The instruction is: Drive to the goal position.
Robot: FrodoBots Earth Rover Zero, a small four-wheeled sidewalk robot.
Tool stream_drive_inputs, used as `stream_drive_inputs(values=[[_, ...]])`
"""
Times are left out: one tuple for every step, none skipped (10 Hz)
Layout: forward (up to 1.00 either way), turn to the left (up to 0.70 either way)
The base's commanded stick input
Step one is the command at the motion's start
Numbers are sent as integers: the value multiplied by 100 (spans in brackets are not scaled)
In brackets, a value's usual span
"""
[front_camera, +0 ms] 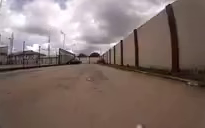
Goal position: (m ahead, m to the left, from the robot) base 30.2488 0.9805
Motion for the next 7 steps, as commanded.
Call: stream_drive_inputs(values=[[50, -1], [50, -1], [50, -1], [50, -1], [50, -1], [50, -1], [50, -1]])
